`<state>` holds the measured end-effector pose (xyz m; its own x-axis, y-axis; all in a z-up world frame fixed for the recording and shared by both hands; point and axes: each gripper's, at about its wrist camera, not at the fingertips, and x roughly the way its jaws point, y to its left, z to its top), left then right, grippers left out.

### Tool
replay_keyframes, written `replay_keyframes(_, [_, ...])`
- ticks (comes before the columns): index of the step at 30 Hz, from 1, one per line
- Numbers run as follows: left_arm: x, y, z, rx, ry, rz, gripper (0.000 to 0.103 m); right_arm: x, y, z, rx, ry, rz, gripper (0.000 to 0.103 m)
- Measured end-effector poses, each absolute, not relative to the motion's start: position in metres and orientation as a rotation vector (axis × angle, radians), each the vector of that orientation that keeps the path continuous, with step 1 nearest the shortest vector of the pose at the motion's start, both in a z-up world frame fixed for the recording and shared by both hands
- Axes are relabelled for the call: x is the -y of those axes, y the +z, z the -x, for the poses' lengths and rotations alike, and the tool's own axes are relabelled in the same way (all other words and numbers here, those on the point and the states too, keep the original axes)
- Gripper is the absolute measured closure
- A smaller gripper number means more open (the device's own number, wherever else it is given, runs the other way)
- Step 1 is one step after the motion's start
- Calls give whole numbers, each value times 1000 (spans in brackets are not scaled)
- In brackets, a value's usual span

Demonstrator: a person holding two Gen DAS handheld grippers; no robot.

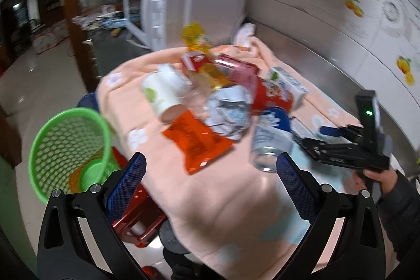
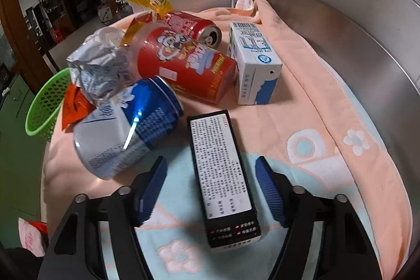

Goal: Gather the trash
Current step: 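Grasp the black-and-white boxed device with the right tool while the left tool approaches the blue can, then close the left tool around the blue-and-white beer can and lift it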

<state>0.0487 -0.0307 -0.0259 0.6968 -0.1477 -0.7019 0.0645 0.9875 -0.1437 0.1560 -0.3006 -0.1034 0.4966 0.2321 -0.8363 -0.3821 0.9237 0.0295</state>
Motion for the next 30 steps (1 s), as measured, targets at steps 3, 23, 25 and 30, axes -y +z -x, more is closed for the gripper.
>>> replay_keyframes(3, [45, -29, -58, -806, -193, 108, 5, 304, -107, -157, -990, 373, 161, 46])
replay_keyframes(23, [139, -75, -148, -990, -485, -7, 6, 330, -95, -134, -974, 371, 67, 65])
replay_keyframes(25, [145, -78, -154, -1002, -483, -27, 6, 329, -96, -137, -977, 381, 81, 64])
replay_keyframes(30, [148, -88, -169, -1051, -470, -12, 6, 329, -96, -140, -967, 384, 97, 52])
